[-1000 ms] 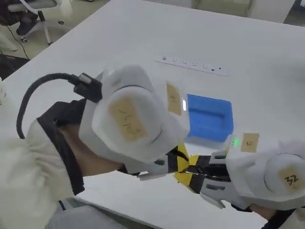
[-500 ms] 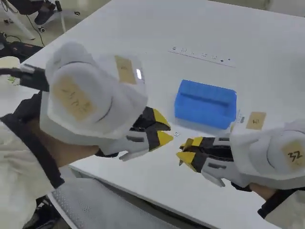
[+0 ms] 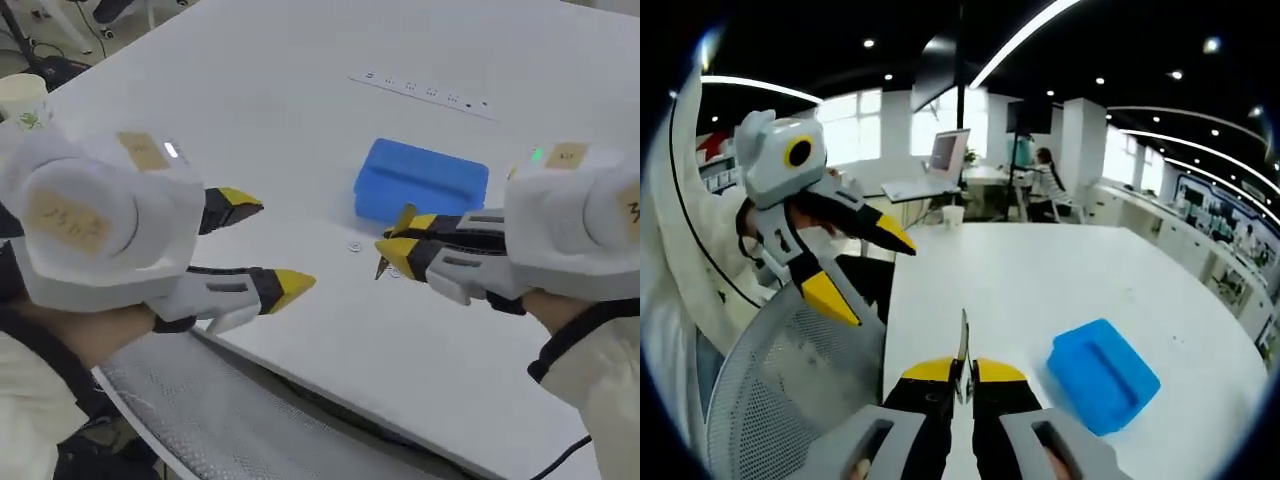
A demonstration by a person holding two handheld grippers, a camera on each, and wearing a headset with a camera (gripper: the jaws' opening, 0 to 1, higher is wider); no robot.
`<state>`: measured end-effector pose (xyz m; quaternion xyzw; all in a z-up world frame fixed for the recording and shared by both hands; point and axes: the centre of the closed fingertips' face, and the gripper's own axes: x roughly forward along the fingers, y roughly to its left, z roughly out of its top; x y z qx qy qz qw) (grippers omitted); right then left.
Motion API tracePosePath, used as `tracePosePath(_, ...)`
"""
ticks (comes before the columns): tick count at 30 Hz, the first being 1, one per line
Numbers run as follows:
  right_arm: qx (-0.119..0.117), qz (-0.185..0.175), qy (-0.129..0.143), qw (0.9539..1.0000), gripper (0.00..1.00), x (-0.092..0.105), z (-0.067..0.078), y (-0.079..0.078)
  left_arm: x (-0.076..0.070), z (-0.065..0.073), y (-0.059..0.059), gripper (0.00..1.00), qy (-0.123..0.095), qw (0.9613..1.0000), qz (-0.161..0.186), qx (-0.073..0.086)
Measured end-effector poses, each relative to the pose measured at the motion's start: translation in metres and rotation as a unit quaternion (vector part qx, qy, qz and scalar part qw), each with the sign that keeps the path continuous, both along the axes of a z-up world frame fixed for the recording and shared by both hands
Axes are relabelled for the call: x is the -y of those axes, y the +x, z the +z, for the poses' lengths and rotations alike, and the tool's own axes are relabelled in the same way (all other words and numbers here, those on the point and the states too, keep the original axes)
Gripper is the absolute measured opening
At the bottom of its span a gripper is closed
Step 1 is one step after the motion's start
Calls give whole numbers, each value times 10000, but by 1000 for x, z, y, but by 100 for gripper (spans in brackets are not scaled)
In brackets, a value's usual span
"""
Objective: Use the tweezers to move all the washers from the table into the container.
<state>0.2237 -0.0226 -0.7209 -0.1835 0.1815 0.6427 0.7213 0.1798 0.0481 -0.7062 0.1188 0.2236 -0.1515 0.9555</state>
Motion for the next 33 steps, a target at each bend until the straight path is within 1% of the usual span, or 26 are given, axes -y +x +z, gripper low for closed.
tracePosePath(2,-2,-33,44,10000,2,-4,0,6,-13,1,6,68,160,9989,268,359)
tracePosePath(3,15,-33,56,10000,2,-6,-1,9,-19,-2,7,71,169,9984,397,365)
tracePosePath(4,34,-56,65,10000,2,-9,-3,14,-26,-6,9,75,149,9973,564,441)
tracePosePath(5,20,-117,78,9999,2,-10,-5,18,-30,-12,11,78,131,9969,642,435)
tracePosePath(6,-58,-220,142,9996,2,-13,-7,23,-33,-19,11,80,127,9970,683,333)
tracePosePath(7,-140,-257,215,9993,2,-15,-9,26,-40,-28,12,82,174,9961,835,207)
tracePosePath(8,-201,-295,236,9991,2,-17,-11,29,-42,-32,12,85,196,9960,861,163)
tracePosePath(10,-178,-314,221,9991,2,-21,-17,36,-49,-40,12,85,235,9939,1069,133)
tracePosePath(11,-170,-329,201,9991,2,-22,-19,39,-52,-45,11,87,187,9923,1219,65)
tracePosePath(12,-161,-344,187,9991,2,-24,-20,41,-52,-45,11,89,172,9918,1268,63)
tracePosePath(13,-159,-337,207,9991,2,-26,-20,45,-54,-44,13,91,178,9901,1380,160)
tracePosePath(15,-177,-299,211,9992,3,-30,-23,50,-54,-43,15,95,231,9892,1419,283)
tracePosePath(16,-158,-284,190,9993,3,-31,-25,52,-54,-45,16,95,194,9892,1430,273)
tracePosePath(17,-138,-289,175,9993,3,-33,-28,56,-57,-50,17,95,102,9874,1570,185)
tracePosePath(19,-149,-296,183,9993,3,-35,-31,62,-59,-56,20,96,-20,9863,1647,119)
tracePosePath(20,-163,-315,189,9992,3,-36,-32,64,-61,-57,21,96,30,9855,1690,110)
tracePosePath(22,-159,-350,201,9991,3,-38,-35,70,-64,-57,22,95,174,9840,1766,177)
tracePosePath(23,-183,-376,196,9989,3,-39,-39,74,-65,-59,22,94,199,9832,1810,138)
tracePosePath(24,-211,-408,197,9988,3,-39,-42,77,-66,-63,23,94,225,9829,1824,67)
tracePosePath(25,-252,-454,197,9985,3,-40,-46,80,-65,-68,22,91,226,9840,1767,-40)
tracePosePath(26,-267,-468,197,9983,3,-41,-48,82,-61,-75,20,89,333,9857,1641,-194)
tracePosePath(27,-290,-506,217,9981,3,-41,-53,88,-62,-78,20,90,491,9855,1604,-241)
tracePosePath(28,-285,-547,244,9978,3,-42,-55,89,-65,-81,20,92,572,9848,1618,-257)
tracePosePath(30,-272,-621,303,9972,3,-43,-60,92,-69,-83,19,92,421,9837,1714,-334)
tracePosePath(31,-299,-634,311,9971,3,-44,-62,92,-69,-82,19,91,357,9841,1715,-298)
tracePosePath(33,-334,-650,247,9970,3,-46,-71,93,-66,-81,20,91,335,9854,1652,-248)
